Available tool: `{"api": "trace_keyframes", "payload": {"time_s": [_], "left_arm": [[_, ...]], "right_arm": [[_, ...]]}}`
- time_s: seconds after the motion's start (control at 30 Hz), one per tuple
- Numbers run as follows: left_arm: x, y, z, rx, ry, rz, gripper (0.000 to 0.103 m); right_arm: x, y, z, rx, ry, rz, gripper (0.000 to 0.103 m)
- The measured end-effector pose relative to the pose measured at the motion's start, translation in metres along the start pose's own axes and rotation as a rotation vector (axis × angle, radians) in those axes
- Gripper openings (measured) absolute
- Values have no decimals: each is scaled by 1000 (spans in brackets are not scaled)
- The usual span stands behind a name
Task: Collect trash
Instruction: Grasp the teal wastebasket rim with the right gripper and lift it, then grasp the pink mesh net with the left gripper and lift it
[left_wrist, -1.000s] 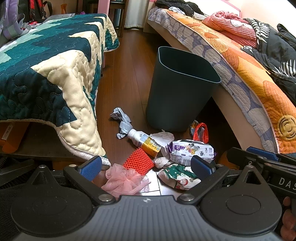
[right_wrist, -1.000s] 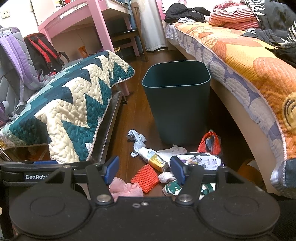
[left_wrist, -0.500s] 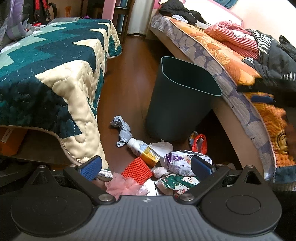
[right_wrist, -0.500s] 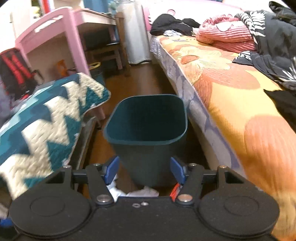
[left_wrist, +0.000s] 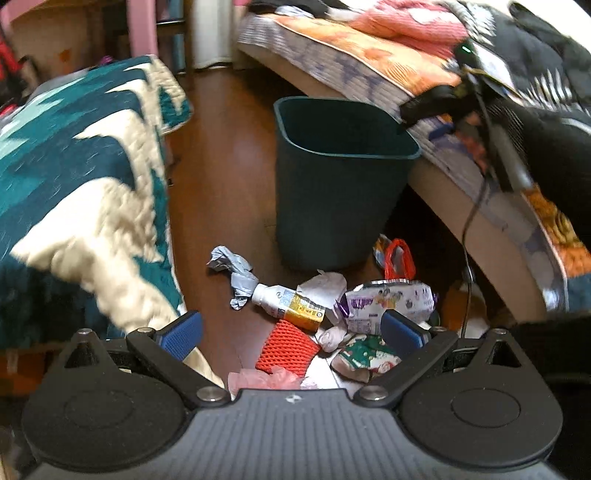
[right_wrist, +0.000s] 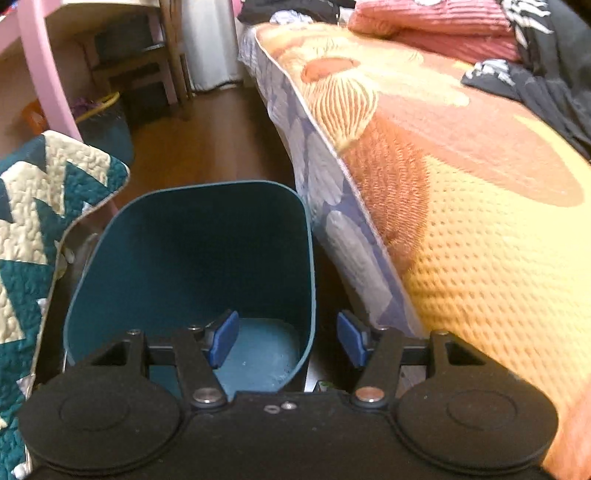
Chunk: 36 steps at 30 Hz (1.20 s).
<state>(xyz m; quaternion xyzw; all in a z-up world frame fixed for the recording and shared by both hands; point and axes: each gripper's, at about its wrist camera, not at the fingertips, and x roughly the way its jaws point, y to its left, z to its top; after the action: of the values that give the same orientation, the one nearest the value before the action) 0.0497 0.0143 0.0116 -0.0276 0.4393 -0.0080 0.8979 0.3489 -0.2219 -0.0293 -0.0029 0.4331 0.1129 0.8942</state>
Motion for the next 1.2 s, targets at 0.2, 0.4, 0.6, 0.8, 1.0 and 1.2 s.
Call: {"api": "trace_keyframes", "payload": {"time_s": [0.2, 0.4, 0.6, 0.8, 1.0, 1.2], "left_arm": [[11, 3, 2, 53, 40, -64, 103], [21, 16, -11, 38, 87, -81, 103], [32, 7, -22, 107, 114, -86, 103], [53, -17, -27, 217, 144, -144, 103], [107, -32, -54, 365, 217, -208, 103], [170, -25, -92, 401, 352, -136, 102]], "right_arm": [[29, 1, 1, -46, 52, -50, 33], [48, -6, -7, -15, 100, -62, 5], [34, 9, -13, -97, 5, -99, 4], [0, 19, -5, -225, -65, -105, 2], [-21, 36, -15, -392, -87, -109, 2], [-23, 34, -20, -407, -109, -85, 3]]}}
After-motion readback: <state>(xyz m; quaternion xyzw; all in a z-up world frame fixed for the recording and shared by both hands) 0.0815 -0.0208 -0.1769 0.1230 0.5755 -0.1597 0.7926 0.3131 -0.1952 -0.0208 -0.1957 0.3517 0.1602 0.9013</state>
